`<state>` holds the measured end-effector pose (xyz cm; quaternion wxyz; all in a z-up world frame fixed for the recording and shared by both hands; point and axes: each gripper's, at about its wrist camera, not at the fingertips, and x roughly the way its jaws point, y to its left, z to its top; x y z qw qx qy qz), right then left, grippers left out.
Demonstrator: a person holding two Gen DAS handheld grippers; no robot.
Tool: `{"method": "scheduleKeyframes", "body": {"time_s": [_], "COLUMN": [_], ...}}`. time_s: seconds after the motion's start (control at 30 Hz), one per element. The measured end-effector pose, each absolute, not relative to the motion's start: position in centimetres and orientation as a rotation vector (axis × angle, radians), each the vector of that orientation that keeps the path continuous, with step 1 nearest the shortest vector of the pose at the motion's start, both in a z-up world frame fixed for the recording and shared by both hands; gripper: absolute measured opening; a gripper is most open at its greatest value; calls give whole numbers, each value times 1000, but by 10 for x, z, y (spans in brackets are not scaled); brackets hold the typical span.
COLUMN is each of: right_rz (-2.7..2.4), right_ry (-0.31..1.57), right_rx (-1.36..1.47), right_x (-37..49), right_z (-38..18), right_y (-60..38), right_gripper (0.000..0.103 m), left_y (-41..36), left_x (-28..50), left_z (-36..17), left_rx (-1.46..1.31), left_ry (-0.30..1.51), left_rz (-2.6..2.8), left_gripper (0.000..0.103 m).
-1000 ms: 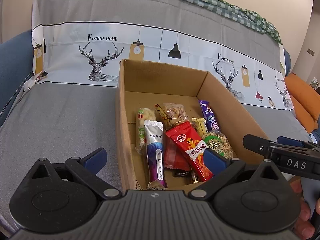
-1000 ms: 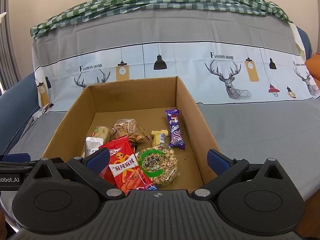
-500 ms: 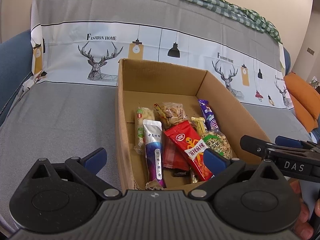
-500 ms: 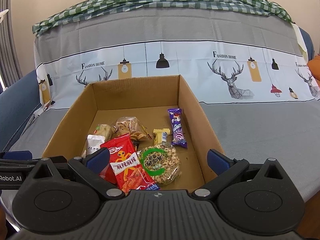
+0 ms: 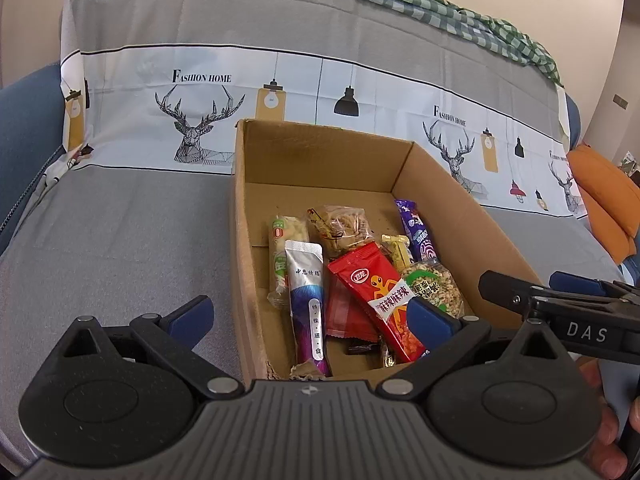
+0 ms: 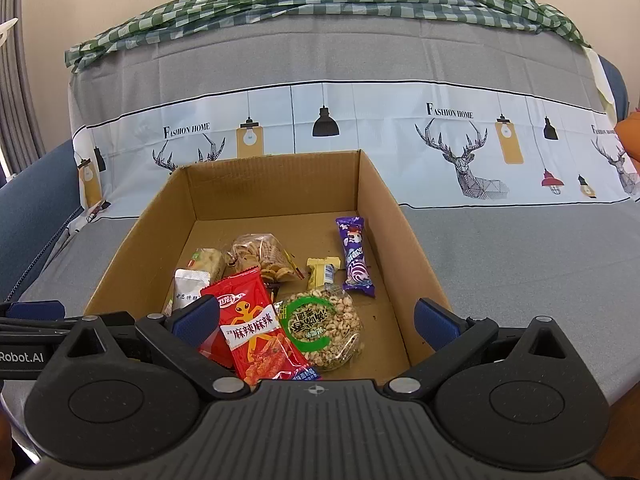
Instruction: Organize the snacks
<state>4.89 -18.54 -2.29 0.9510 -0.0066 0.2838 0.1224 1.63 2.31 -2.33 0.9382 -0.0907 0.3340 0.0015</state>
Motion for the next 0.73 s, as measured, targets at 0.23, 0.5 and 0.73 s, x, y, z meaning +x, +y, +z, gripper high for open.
{"method": "scheduleKeyframes", "body": {"time_s": [0.23,0.5,0.73], "right_rz": [252,253,251], "right_ry": [577,590,617], "right_rx": [-13,-8,9], "right_x": [49,51,57], "right_z": [-22,-22,-23], "right_y": [-185,-183,-185], "right_gripper": [102,102,102], "left_y": [22,19,16], "left_x": [16,18,19], "left_z": [-23,-24,-24], "left_rx": [-184,-185,-160], "left_ry": [683,680,650], "left_rz": [3,-7,-23], "left_gripper": [102,102,102]}}
